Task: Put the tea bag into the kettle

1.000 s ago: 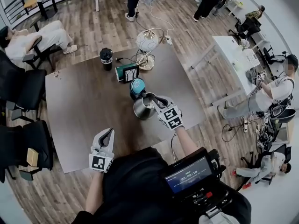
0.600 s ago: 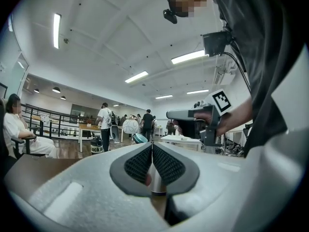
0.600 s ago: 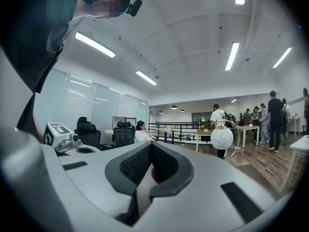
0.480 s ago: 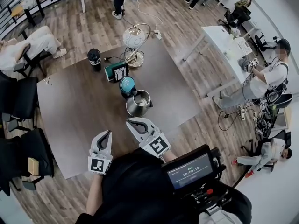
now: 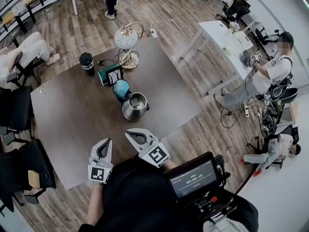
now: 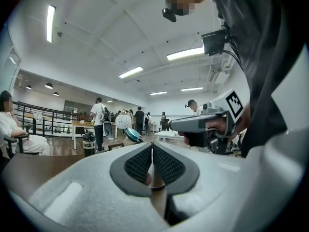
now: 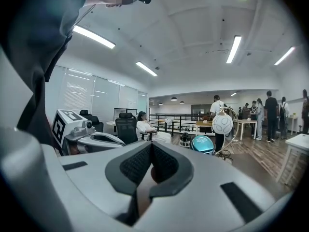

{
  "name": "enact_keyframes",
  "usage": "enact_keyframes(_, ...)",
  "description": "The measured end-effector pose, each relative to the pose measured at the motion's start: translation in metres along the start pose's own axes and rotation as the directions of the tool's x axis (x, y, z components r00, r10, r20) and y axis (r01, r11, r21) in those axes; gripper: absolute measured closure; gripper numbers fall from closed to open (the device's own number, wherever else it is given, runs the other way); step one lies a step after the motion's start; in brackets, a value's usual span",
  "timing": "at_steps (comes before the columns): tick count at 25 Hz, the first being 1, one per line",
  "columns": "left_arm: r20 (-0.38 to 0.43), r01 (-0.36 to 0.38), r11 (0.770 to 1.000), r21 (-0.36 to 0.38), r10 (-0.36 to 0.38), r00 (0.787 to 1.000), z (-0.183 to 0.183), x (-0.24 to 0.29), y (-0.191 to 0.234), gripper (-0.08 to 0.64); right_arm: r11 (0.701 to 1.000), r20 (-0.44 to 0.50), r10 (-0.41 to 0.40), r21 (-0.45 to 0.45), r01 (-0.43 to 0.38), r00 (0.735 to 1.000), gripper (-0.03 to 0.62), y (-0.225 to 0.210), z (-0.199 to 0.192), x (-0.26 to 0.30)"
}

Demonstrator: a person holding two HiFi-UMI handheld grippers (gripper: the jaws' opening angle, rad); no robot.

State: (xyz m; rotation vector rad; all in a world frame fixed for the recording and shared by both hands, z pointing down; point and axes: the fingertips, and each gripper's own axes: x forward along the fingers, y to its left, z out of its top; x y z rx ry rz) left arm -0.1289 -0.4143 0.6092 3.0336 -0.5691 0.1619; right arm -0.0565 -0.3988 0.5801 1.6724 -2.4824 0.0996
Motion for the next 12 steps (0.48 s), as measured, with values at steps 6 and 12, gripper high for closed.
enact_keyframes(6,-0.009,0.013,1.0,0.001,-0.013,1.0,-0.0027,0.0026,-0.0043,0.56,1.0,-0.004,-0.003,-0.016,0.003,1.0,0.588,0.0012,-0.0042,-0.0042)
enact_keyframes(12,-0.012,0.04,0.999,-0.016,-0.041,0.999,-0.0112,0.0024,-0.0087,0.56,1.0,0.005,0.004,-0.019,-0.004,1.0,0.588,0.0057,-0.0014,-0.0031)
